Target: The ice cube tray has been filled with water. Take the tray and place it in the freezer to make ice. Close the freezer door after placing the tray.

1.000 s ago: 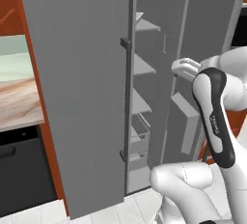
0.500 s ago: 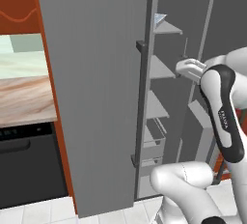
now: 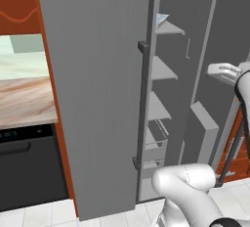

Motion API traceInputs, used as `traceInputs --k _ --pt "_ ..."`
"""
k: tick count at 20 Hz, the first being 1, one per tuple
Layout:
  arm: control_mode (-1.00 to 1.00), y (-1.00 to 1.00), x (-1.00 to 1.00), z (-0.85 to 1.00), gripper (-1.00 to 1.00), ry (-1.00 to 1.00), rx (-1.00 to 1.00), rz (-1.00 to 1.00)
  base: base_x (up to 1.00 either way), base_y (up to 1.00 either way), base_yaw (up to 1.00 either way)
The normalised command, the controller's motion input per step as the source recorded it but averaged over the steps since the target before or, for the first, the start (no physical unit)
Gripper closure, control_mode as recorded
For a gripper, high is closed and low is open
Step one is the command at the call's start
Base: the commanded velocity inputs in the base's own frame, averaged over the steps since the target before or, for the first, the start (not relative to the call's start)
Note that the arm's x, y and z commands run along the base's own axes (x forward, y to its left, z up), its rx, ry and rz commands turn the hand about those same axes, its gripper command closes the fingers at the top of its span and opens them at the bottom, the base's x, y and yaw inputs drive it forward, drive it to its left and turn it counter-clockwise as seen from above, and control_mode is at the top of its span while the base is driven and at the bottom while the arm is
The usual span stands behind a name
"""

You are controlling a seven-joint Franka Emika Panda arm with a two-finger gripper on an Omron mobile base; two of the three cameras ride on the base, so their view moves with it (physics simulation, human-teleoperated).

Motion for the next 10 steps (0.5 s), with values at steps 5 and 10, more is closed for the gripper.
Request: traceInputs --k 5,10 --pt "-1.0 -0.75 -0.59 0.06 -1.0 -0.43 0.0 -0.07 0.0 0.0 0.0" --pt "-1.0 -0.92 -0.16 0.01 -1.0 -0.17 0.0 -0.07 0.0 0.0 0.0"
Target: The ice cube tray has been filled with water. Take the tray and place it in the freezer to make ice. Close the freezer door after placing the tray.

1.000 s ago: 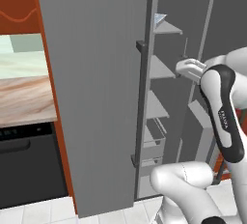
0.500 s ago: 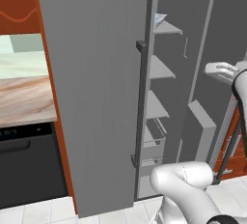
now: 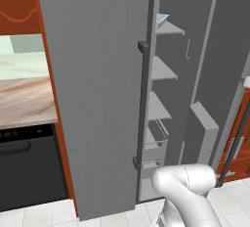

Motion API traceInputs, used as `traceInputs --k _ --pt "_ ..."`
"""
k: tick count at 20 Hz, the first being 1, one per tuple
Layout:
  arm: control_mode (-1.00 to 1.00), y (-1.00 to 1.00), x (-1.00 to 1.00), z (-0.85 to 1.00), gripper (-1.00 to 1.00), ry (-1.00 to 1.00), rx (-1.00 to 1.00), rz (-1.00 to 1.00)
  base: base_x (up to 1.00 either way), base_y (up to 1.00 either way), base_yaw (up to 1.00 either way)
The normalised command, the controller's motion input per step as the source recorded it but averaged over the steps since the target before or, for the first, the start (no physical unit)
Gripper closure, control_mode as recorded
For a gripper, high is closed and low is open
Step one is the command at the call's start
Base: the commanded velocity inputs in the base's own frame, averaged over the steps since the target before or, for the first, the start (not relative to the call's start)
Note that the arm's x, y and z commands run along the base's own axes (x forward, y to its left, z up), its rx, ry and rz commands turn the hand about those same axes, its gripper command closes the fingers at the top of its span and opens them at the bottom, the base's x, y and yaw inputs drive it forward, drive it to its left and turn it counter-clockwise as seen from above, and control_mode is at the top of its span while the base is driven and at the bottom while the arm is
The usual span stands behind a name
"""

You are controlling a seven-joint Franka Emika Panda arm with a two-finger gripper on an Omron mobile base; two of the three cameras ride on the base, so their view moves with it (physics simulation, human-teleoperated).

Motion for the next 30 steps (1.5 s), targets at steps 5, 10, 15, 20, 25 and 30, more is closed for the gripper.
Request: traceInputs --k 5,10,15,20,25,30 --pt "-1.0 -0.95 0.19 -0.01 -1.0 0.0 0.07 0.0 0.0 0.0 0.0" --pt "-1.0 -0.8 0.87 -0.02 -1.0 0.02 0.18 0.04 0.0 0.0 0.0" --pt "-1.0 -0.73 0.73 0.0 -1.0 0.02 0.19 0.06 0.0 0.0 0.0" --pt "-1.0 -0.48 0.24 0.0 -1.0 0.0 0.16 0.06 0.0 0.0 0.0" --pt "-1.0 -0.04 0.15 -0.02 -1.0 0.03 0.12 0.06 0.0 0.0 0.0" --pt "-1.0 0.1 0.21 -0.04 -1.0 0.08 0.08 0.08 0.0 0.0 0.0"
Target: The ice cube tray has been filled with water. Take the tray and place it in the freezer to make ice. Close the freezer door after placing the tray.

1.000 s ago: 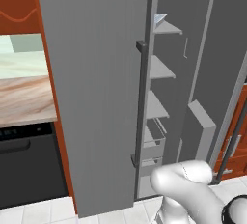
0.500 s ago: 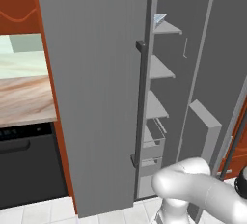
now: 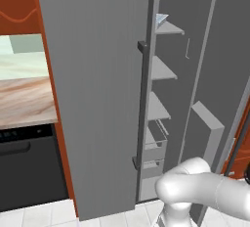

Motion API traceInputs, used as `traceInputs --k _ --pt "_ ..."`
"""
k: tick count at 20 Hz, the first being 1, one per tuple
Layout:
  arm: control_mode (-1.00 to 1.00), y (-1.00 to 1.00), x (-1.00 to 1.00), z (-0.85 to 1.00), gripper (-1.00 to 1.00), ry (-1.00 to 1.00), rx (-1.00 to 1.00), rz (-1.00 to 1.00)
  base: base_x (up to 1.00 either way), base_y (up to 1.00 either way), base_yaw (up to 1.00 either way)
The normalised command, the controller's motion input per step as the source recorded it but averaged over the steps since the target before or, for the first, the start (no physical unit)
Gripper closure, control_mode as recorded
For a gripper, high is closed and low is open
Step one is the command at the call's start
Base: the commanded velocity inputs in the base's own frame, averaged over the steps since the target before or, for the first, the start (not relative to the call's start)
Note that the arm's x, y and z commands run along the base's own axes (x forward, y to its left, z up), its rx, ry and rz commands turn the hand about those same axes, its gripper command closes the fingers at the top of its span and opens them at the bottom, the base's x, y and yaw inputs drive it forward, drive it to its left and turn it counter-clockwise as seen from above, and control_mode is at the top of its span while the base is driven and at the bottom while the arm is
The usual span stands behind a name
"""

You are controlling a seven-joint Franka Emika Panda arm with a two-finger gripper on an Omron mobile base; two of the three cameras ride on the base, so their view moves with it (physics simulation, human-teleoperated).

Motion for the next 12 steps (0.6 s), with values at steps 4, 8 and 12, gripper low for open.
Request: traceInputs --k 4,8,12 --pt "-1.0 0.49 0.17 -0.15 -1.0 0.05 0.0 0.07 0.0 0.0 0.0" --pt "-1.0 0.56 0.22 -0.15 -1.0 0.03 0.0 0.07 0.0 0.0 0.0" --pt "-1.0 0.85 0.06 -0.2 -1.0 0.02 0.0 0.04 0.0 0.0 0.0"
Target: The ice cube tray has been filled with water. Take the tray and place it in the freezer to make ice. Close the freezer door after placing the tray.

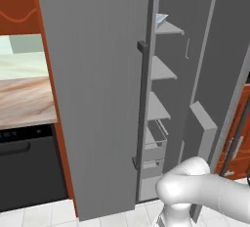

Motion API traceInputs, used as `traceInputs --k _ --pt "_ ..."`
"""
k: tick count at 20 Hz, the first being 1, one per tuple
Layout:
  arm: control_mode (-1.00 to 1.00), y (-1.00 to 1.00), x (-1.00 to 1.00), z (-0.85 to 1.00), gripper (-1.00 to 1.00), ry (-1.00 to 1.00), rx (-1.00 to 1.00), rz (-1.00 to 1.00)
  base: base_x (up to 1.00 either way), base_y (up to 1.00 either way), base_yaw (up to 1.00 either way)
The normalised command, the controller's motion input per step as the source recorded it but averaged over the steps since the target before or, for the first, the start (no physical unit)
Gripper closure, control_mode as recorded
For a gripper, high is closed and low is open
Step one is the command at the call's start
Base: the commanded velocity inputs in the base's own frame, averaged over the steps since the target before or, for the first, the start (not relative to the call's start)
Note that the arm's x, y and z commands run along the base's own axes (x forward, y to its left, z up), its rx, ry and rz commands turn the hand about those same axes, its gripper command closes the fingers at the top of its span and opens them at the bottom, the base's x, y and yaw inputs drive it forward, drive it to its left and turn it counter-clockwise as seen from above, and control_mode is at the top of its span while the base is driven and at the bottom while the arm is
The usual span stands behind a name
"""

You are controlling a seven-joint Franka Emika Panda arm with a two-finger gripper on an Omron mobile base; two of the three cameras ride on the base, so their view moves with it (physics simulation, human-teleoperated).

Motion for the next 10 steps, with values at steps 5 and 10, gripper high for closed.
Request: traceInputs --k 5,10 --pt "-1.0 0.99 0.15 -0.14 -1.0 0.0 0.0 0.03 0.0 0.0 0.0" --pt "-1.0 1.0 0.28 -0.04 -1.0 0.0 0.0 0.03 0.0 0.0 0.0"
